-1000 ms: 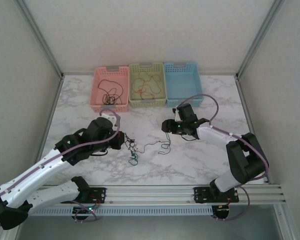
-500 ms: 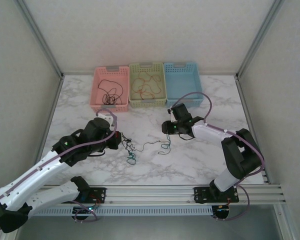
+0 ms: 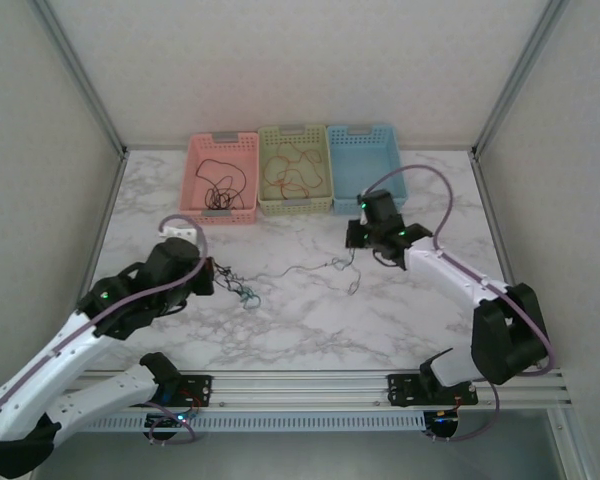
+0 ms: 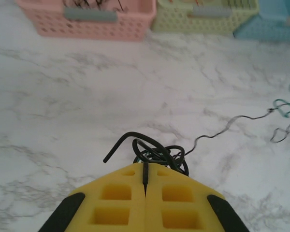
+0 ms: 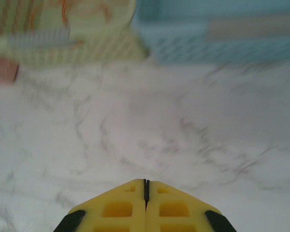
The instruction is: Untangle the cables
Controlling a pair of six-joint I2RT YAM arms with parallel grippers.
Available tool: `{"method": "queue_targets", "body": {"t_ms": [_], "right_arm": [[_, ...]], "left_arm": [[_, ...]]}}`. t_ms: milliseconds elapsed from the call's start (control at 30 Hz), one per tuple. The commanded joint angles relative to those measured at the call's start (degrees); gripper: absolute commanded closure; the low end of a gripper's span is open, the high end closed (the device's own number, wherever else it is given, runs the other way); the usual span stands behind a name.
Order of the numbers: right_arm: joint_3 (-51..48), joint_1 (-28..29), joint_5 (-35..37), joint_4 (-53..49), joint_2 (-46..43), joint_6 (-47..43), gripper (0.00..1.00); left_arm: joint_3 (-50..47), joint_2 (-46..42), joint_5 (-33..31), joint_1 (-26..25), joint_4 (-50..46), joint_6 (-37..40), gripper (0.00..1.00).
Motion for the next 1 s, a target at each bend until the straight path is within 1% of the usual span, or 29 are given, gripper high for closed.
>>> {"method": "queue_targets", "body": {"t_ms": [0,67,133,200,300,400,467,533,600,700,767,833,967], "right_arm": [[5.1,-7.7,7.0,-3.8,-2.0,4.1,1.00],[7.3,-12.4,7.1,-4.4,-1.2,6.6,1.00],[10.1,-15.6,6.4,-3.9,0.4,8.0,1.00],[13.9,-16.4,6.5,-3.4,3.2,7.8,1.00],[21.4,-16.9,6.7,-5.1,10.4,8.5,1.00],[28.7,-16.9,5.3,-5.0,17.5,9.2,1.00],[36.7,-17.0,8.4,-9.7,23.7,8.8,1.00],[42.8,-17.2,13.5,-12.6,29.0,8.0,1.00],[47.7,-18.0,15.1,-14.8,33.3,8.4,1.00],[52.3,-18.5,14.9,-15.1,38.3,8.5,1.00],[55.2,-18.6,12.8,-14.9,41.2,8.6,1.00],[57.3,-18.3,8.6,-13.8,43.5,8.6,1.00],[60.0,-17.5,6.0,-14.1,46.1,8.6,1.00]], "left_arm": [[5.6,-2.9,-11.9,0.6,-10.2,-0.8,1.00],[8.0,-4.7,-15.9,0.6,-13.8,-0.8,1.00],[9.5,-6.6,-17.4,0.7,-15.6,-0.1,1.00],[10.2,-7.6,-16.7,0.7,-16.0,0.2,1.00],[10.2,-7.4,-15.2,0.7,-15.2,0.2,1.00],[8.3,-7.6,-10.5,0.7,-10.2,1.1,1.00],[8.1,-6.7,-10.4,0.7,-9.5,1.1,1.00],[9.8,-6.2,-12.1,0.7,-11.0,0.9,1.00],[11.5,-7.5,-13.7,0.7,-12.4,0.9,1.00],[13.8,-9.9,-14.0,0.7,-14.3,1.6,1.00],[14.6,-10.0,-13.3,0.7,-15.3,1.6,1.00],[13.4,-10.2,-11.0,0.7,-13.8,1.5,1.00],[10.4,-9.5,-7.1,0.7,-9.5,0.8,1.00]]}}
